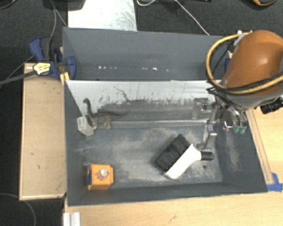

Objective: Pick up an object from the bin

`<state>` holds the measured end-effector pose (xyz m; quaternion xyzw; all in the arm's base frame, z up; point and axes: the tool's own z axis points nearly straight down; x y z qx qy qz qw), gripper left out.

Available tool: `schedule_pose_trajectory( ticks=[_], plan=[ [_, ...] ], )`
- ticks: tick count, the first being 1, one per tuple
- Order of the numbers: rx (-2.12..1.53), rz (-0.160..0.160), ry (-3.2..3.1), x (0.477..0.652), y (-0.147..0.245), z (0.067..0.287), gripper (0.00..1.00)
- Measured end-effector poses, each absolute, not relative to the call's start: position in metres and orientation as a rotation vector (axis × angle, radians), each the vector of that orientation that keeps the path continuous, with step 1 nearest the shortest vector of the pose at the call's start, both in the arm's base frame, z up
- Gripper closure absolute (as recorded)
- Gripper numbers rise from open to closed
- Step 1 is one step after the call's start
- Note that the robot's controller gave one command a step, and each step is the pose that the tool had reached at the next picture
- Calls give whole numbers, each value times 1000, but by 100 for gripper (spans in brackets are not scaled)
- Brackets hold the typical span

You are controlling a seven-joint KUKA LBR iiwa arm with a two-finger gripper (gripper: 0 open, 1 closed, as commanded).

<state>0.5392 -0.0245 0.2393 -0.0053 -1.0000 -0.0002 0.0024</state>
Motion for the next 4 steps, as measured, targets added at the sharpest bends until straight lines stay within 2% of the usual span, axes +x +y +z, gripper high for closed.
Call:
schedule_pose_trajectory(
  ticks=[1,2,3,4],
  plan=[
    [-14,0,-3145,541,-24,244,0],
    [524,-1,-3099,521,-5,134,0],
    [866,2,-3030,512,-2,161,0],
    [917,-1,-3011,551,-10,132,0]
  ],
)
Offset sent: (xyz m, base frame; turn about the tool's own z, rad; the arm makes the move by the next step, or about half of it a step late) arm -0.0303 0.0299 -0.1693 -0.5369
